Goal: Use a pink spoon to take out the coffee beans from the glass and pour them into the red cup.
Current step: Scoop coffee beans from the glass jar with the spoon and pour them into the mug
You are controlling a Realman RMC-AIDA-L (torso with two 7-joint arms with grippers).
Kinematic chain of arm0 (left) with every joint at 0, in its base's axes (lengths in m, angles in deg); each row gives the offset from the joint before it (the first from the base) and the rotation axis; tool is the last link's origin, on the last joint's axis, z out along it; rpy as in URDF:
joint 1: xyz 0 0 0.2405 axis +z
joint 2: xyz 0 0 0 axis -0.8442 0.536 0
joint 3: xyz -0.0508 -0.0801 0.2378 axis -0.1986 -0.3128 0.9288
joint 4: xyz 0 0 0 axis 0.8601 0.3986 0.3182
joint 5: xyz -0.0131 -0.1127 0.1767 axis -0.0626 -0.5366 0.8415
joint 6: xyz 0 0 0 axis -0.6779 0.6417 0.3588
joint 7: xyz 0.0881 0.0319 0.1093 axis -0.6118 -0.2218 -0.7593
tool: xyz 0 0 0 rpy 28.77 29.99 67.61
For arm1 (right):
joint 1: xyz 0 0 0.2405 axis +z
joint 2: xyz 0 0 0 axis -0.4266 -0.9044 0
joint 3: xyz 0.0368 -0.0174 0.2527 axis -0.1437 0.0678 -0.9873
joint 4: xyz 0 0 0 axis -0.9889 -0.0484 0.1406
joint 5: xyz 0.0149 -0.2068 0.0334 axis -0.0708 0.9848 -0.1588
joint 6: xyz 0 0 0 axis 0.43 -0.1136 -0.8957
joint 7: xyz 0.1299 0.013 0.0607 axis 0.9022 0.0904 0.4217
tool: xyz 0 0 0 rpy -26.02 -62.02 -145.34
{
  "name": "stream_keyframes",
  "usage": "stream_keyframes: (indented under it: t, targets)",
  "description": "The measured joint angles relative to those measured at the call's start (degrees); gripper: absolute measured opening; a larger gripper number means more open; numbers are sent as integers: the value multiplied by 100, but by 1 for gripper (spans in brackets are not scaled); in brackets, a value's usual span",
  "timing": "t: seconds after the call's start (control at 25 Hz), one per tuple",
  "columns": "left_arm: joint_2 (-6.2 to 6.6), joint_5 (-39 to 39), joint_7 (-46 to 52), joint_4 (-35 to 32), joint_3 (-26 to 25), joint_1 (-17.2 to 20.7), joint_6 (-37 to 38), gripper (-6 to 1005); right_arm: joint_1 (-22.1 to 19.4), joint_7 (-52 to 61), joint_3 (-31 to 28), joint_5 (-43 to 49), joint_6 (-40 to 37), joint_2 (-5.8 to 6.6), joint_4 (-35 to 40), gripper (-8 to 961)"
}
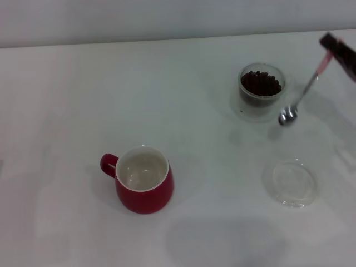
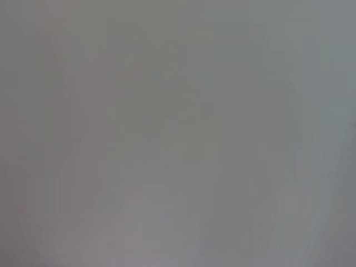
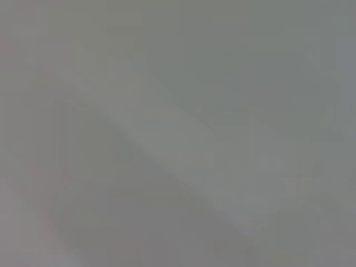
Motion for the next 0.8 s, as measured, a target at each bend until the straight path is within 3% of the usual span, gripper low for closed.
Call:
stream_keyframes:
  t: [0.44, 0.8]
  targets:
    - [2, 1, 22, -14, 1, -41, 0, 888, 507, -1769, -938, 3, 237, -468, 327, 155]
    - [-2, 1, 24, -17, 0, -110, -3, 887, 705, -3323, -1022, -61, 840, -572, 541, 155]
